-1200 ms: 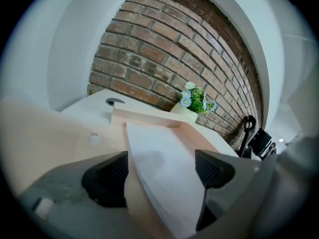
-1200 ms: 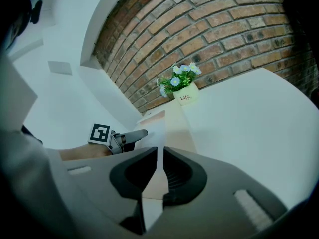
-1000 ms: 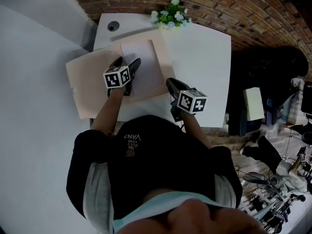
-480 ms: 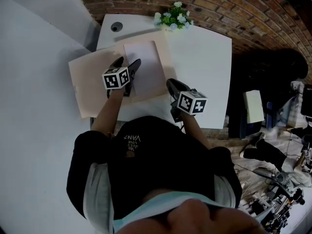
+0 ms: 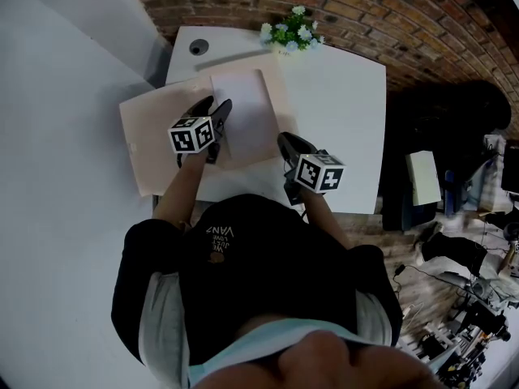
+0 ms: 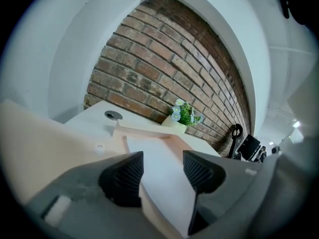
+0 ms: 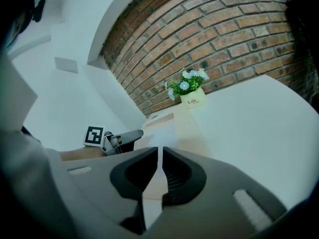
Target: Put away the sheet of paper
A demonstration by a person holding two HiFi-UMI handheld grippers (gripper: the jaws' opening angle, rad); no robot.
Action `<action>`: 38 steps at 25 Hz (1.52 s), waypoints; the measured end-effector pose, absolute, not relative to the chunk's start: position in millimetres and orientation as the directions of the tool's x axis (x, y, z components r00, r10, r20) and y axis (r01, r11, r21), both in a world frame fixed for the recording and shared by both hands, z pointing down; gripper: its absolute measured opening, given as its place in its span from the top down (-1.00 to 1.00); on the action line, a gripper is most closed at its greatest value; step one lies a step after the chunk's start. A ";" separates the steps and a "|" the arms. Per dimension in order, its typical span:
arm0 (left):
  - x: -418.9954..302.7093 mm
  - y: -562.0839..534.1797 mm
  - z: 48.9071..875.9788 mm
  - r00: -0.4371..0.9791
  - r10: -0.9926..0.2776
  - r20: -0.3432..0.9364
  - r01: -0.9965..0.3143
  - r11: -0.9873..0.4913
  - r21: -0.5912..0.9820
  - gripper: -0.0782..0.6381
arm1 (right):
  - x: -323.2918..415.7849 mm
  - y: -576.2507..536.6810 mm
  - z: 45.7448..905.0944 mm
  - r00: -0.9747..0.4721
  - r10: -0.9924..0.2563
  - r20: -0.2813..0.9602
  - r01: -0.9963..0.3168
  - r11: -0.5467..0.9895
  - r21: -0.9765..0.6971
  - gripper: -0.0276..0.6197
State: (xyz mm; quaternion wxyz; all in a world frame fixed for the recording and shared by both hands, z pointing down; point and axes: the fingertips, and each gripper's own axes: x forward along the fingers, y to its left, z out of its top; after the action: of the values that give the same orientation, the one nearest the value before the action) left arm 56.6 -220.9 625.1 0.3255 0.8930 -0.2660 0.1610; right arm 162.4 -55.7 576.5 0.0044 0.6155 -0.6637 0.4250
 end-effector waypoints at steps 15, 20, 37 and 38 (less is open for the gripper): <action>39.7 -214.2 607.0 0.845 -0.353 0.401 -0.524 -0.694 0.494 0.50 | 143.6 -54.1 569.3 -0.200 -0.840 0.505 -0.829 -0.130 -0.545 0.91; 32.8 -210.7 599.2 0.855 -0.350 0.383 -0.510 -0.701 0.498 0.57 | 137.0 -51.8 567.5 -0.191 -0.847 0.496 -0.830 -0.130 -0.542 0.91; 1.3 -203.9 552.1 0.898 -0.331 0.290 -0.437 -0.746 0.502 0.76 | 113.0 -54.8 561.2 -0.175 -0.868 0.465 -0.840 -0.115 -0.531 0.91; 0.2 -203.1 549.0 0.902 -0.326 0.283 -0.429 -0.748 0.507 0.77 | 111.6 -55.1 560.6 -0.175 -0.869 0.464 -0.840 -0.114 -0.530 0.91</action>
State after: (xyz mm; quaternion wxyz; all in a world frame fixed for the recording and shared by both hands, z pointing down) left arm 0.2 -203.1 549.0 0.2915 0.9306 -0.2031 0.0884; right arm 111.6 -55.1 560.6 -0.0186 0.6420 -0.6654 0.3805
